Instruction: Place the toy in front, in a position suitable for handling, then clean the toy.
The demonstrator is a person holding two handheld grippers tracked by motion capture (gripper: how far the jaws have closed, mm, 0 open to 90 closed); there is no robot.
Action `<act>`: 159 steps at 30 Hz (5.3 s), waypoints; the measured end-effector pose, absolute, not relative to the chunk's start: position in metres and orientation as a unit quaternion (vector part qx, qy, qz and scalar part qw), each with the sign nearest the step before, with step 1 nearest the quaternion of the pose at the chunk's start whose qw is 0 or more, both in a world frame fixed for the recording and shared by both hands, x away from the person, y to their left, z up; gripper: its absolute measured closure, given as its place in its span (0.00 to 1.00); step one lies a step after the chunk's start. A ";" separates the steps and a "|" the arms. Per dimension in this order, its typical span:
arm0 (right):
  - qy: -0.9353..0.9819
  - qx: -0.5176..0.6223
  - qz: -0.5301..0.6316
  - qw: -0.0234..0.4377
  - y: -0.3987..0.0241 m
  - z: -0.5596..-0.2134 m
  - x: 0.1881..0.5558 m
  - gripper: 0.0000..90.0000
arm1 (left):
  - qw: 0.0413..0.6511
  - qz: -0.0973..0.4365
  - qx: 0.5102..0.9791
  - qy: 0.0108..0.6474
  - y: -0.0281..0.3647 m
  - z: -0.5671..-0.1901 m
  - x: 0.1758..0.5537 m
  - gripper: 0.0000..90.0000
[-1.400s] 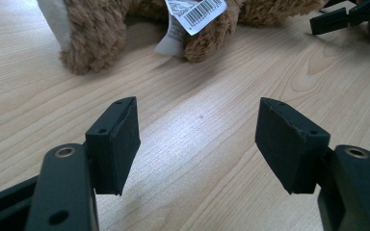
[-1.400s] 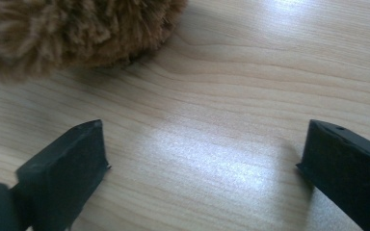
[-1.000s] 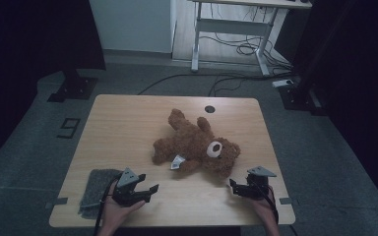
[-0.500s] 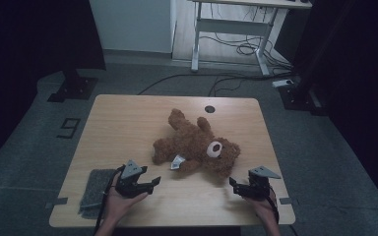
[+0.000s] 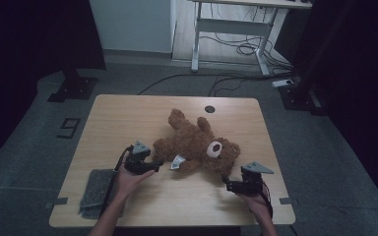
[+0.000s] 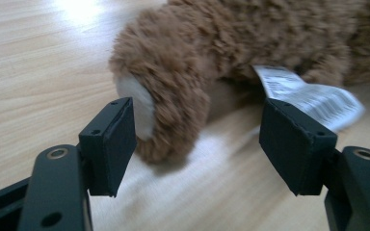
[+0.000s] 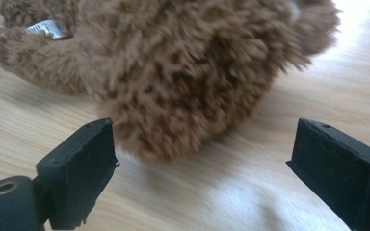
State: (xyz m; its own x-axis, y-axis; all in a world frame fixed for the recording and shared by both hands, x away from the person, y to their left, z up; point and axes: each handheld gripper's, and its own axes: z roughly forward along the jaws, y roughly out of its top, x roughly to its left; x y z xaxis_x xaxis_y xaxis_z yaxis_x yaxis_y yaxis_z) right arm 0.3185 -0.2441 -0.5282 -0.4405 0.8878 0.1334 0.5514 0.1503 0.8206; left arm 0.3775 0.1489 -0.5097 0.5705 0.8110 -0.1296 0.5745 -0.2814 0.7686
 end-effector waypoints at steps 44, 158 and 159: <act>0.741 0.415 0.490 0.193 -0.230 -0.509 0.361 0.64 | 0.458 0.176 0.768 0.412 0.153 -0.484 0.319 0.81; 0.733 0.443 0.488 0.168 -0.241 -0.539 0.344 0.52 | 0.394 0.208 0.738 0.508 0.252 -0.513 0.268 0.83; 0.733 0.442 0.488 0.169 -0.241 -0.539 0.344 0.52 | 0.398 0.209 0.737 0.505 0.251 -0.511 0.268 0.83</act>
